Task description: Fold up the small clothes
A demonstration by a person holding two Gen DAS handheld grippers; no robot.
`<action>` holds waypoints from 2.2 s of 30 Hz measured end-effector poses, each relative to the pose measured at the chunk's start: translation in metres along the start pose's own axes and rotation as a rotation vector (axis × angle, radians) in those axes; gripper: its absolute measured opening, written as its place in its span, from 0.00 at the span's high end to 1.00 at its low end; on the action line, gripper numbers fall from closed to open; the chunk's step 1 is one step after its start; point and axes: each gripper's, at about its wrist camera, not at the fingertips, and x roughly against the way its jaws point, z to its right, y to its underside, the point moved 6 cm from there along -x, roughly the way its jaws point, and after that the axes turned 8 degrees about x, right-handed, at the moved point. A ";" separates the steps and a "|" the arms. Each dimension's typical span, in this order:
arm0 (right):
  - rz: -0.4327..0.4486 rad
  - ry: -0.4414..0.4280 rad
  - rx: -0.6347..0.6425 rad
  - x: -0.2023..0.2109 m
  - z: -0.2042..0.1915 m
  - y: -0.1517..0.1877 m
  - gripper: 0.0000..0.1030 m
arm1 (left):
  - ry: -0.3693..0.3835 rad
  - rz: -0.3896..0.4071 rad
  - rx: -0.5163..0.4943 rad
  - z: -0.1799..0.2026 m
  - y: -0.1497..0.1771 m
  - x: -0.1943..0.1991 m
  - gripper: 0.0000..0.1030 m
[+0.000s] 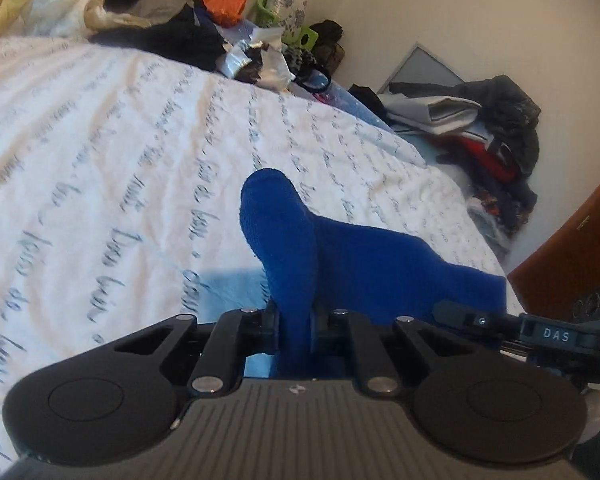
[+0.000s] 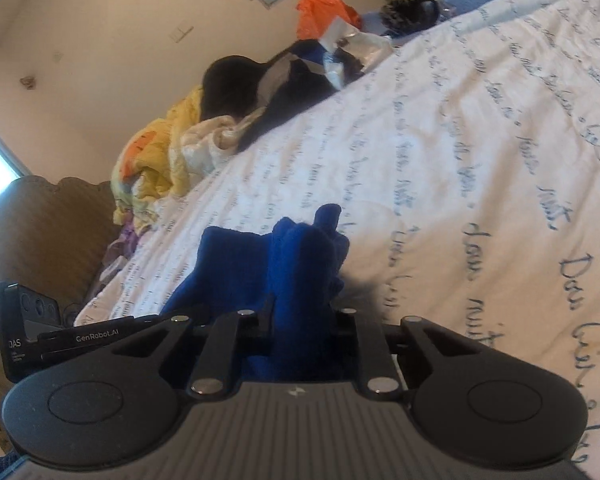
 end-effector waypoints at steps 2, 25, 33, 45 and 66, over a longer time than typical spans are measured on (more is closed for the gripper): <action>0.005 -0.040 -0.038 -0.022 -0.011 -0.011 0.84 | -0.068 0.042 -0.029 -0.011 -0.024 0.003 0.84; -0.230 0.021 0.033 0.007 -0.055 0.100 0.86 | -0.051 -0.138 0.086 -0.058 0.088 0.087 0.90; -0.244 0.011 -0.003 0.023 -0.057 0.124 0.80 | -0.142 -0.048 -0.044 -0.060 0.109 0.114 0.66; -0.151 0.156 -0.074 -0.066 0.002 0.022 0.52 | -0.254 -0.025 -0.212 -0.028 0.060 0.020 0.24; -0.196 0.063 -0.033 -0.025 -0.036 0.094 0.51 | -0.080 -0.152 0.077 -0.062 0.089 0.052 0.66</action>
